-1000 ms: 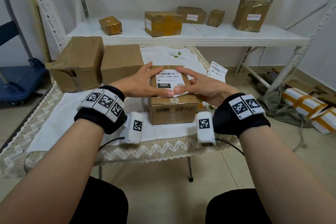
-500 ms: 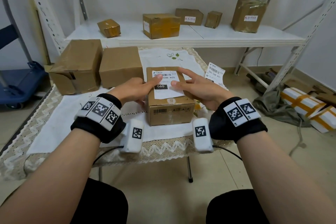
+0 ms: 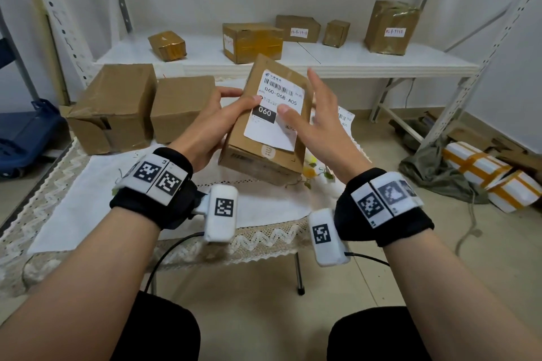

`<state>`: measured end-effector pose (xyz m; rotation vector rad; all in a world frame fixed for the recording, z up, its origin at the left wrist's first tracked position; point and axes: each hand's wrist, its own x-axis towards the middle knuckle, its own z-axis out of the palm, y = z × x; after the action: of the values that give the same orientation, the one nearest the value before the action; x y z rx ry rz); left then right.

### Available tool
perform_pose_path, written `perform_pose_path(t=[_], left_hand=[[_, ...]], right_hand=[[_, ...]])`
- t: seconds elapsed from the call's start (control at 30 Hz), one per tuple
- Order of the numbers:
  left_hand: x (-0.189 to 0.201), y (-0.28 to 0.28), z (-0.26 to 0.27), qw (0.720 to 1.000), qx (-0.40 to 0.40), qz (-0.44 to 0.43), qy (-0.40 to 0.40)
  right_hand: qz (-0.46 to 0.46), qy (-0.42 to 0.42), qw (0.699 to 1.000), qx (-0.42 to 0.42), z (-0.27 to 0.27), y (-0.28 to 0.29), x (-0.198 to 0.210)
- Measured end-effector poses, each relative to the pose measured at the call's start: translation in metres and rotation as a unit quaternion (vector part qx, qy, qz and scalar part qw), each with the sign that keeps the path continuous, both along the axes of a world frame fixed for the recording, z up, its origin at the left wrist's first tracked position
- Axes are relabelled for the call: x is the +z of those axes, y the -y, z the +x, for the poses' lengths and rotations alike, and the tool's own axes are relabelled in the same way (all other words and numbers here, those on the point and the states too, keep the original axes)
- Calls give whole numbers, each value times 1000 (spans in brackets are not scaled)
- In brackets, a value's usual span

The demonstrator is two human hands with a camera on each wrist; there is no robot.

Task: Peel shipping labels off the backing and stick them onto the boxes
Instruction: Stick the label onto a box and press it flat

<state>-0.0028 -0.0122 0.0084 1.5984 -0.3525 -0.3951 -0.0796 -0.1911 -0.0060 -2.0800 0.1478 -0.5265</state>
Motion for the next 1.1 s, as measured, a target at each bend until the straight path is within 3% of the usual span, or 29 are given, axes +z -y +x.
perform_pose_path(t=[0.13,0.27,0.57,0.77,0.87,1.1], left_hand=[[5,7,-6,1000,-19,-13,13],[9,9,-14,998,-41,-2,43],[13,2,-22,993,-89,27,70],[10,4,-23,996,-80,14,46],[11,5,-20,997,-66,6,42],[15,2,-17,997,-54,-1,48]], right_hand=[[-213,70,974,-32,-3,-7,2],[-292,39,954,-59,-2,-4,-6],[-273,34,955,-116,-1,8,6],[-214,18,966,-146,2,22,5],[-193,48,970,-140,0,18,9],[-245,35,963,-107,-6,1,1]])
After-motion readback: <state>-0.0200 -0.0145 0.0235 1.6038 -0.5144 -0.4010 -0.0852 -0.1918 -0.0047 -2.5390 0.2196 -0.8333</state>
